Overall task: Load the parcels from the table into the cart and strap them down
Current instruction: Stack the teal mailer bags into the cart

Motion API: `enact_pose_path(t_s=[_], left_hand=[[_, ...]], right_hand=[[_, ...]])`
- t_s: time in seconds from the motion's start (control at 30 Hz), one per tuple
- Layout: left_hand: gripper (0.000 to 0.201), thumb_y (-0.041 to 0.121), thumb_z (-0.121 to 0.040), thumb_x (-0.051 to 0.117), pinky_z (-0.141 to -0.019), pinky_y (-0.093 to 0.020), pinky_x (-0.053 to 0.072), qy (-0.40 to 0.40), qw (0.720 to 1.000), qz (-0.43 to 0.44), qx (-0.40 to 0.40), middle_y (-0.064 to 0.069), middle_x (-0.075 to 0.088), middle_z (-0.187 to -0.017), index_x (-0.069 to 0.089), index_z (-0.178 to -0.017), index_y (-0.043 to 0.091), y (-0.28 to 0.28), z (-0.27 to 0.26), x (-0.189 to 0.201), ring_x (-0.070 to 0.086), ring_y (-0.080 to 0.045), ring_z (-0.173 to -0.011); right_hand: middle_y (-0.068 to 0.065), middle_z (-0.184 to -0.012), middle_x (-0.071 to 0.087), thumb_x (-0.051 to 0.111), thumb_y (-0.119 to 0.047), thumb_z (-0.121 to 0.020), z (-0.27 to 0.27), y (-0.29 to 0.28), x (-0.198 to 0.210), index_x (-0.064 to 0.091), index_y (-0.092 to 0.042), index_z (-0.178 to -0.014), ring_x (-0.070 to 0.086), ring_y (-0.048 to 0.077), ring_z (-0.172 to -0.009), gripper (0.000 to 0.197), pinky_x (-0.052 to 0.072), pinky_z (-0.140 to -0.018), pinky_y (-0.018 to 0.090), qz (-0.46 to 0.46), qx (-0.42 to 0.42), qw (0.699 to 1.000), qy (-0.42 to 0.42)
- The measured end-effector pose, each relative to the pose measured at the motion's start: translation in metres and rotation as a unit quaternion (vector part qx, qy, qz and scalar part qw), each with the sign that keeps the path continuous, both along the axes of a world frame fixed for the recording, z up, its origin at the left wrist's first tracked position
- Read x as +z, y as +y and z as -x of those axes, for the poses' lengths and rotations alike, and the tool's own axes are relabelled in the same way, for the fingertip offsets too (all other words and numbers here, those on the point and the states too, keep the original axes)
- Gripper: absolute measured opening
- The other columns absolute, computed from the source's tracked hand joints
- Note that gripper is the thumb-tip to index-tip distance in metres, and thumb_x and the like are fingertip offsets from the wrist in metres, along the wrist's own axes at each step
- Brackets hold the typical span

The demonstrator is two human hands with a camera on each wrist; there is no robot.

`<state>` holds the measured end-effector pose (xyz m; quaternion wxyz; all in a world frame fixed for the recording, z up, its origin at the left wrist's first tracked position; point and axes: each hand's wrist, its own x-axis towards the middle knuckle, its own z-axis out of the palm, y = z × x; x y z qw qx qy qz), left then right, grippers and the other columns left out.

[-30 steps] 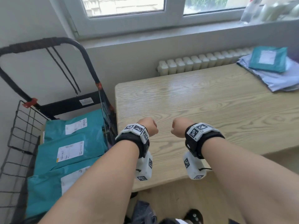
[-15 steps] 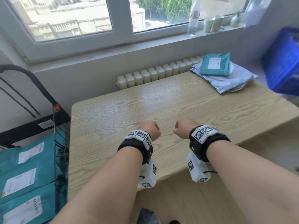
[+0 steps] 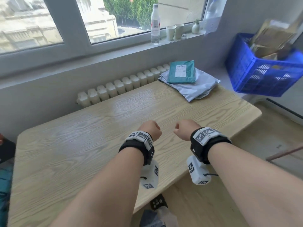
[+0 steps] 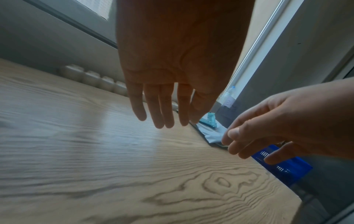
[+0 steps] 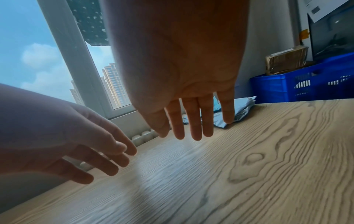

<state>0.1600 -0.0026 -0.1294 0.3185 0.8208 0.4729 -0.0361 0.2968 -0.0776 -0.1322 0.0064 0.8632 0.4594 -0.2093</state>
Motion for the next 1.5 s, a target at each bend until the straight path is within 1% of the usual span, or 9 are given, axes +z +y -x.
enact_pose_path(t_s=[0.1, 0.27, 0.37, 0.53, 0.9, 1.03, 1.27, 1.4, 1.5], left_hand=[[0.013, 0.014, -0.088, 0.055, -0.084, -0.031, 0.052, 0.0, 1.0, 0.01, -0.012, -0.005, 0.069, -0.094, 0.067, -0.087, 0.021, 0.018, -0.032, -0.007, 0.066, -0.024, -0.093], [0.011, 0.012, -0.088, 0.054, -0.079, -0.031, 0.05, -0.005, 1.0, 0.027, -0.005, -0.003, 0.059, -0.085, 0.058, -0.083, 0.022, 0.055, -0.077, -0.02, 0.06, -0.024, -0.081], [0.014, 0.014, -0.089, 0.055, -0.087, -0.032, 0.053, -0.008, 0.999, 0.042, 0.018, -0.008, 0.07, -0.097, 0.067, -0.089, 0.021, 0.078, -0.096, -0.032, 0.066, -0.026, -0.099], [0.024, 0.018, -0.09, 0.056, -0.091, -0.032, 0.052, -0.004, 0.996, 0.071, 0.045, -0.005, 0.071, -0.11, 0.072, -0.107, 0.017, 0.111, -0.124, -0.055, 0.065, -0.025, -0.104], [0.017, 0.022, -0.085, 0.06, -0.086, -0.028, 0.052, -0.061, 0.989, 0.089, 0.098, 0.0, 0.072, -0.103, 0.07, -0.098, 0.024, 0.152, -0.2, -0.05, 0.066, -0.019, -0.096], [0.021, 0.021, -0.087, 0.061, -0.081, -0.026, 0.05, -0.074, 0.983, 0.108, 0.132, -0.001, 0.07, -0.101, 0.069, -0.106, 0.017, 0.164, -0.23, -0.053, 0.066, -0.019, -0.094], [0.025, 0.023, -0.089, 0.057, -0.094, -0.031, 0.048, -0.066, 0.982, 0.069, 0.163, -0.003, 0.067, -0.115, 0.066, -0.113, 0.019, 0.192, -0.31, -0.048, 0.063, -0.022, -0.107], [0.033, 0.02, -0.089, 0.059, -0.099, -0.031, 0.045, -0.07, 0.981, 0.057, 0.17, -0.004, 0.065, -0.123, 0.063, -0.121, 0.016, 0.207, -0.355, -0.049, 0.059, -0.022, -0.115], [0.037, 0.02, -0.087, 0.06, -0.101, -0.034, 0.045, -0.073, 0.979, 0.072, 0.178, -0.003, 0.063, -0.126, 0.06, -0.124, 0.016, 0.217, -0.379, -0.055, 0.058, -0.021, -0.116]], right_hand=[[0.007, -0.117, 0.064, 0.05, -0.033, -0.095, -0.029, 0.016, -0.003, 0.063, -0.014, -0.117, 0.059, 0.026, -0.108, 0.032, 0.049, -0.089, 0.034, 0.013, -0.006, 1.0, -0.005], [0.005, -0.113, 0.065, 0.052, -0.03, -0.094, -0.074, 0.053, -0.01, 0.064, -0.015, -0.114, 0.06, 0.025, -0.105, 0.028, 0.05, -0.087, 0.034, 0.018, -0.007, 1.0, -0.005], [0.005, -0.114, 0.065, 0.051, -0.029, -0.093, -0.095, 0.074, -0.018, 0.064, -0.016, -0.113, 0.06, 0.025, -0.106, 0.027, 0.049, -0.087, 0.034, 0.026, -0.006, 1.0, 0.003], [0.006, -0.116, 0.065, 0.05, -0.027, -0.093, -0.125, 0.099, -0.033, 0.063, -0.016, -0.114, 0.059, 0.026, -0.108, 0.027, 0.049, -0.091, 0.033, 0.043, -0.018, 0.999, 0.024], [0.004, -0.111, 0.068, 0.053, -0.025, -0.089, -0.204, 0.133, -0.021, 0.066, -0.016, -0.103, 0.06, 0.024, -0.107, 0.021, 0.046, -0.089, 0.029, -0.053, -0.079, 0.992, 0.087], [0.006, -0.109, 0.067, 0.054, -0.022, -0.091, -0.252, 0.148, -0.016, 0.065, -0.014, -0.099, 0.059, 0.025, -0.108, 0.016, 0.046, -0.091, 0.029, -0.079, -0.105, 0.984, 0.117], [0.004, -0.109, 0.066, 0.055, -0.022, -0.09, -0.335, 0.186, -0.015, 0.065, -0.014, -0.105, 0.06, 0.024, -0.106, 0.02, 0.047, -0.091, 0.03, -0.116, -0.098, 0.975, 0.162], [0.009, -0.122, 0.058, 0.055, -0.022, -0.092, -0.379, 0.206, -0.019, 0.051, -0.011, -0.127, 0.055, 0.028, -0.114, 0.037, 0.04, -0.086, 0.027, -0.125, -0.124, 0.964, 0.201], [0.013, -0.135, 0.053, 0.053, -0.023, -0.093, -0.404, 0.221, -0.027, 0.042, -0.01, -0.139, 0.054, 0.029, -0.118, 0.049, 0.042, -0.091, 0.03, -0.119, -0.143, 0.956, 0.227]])
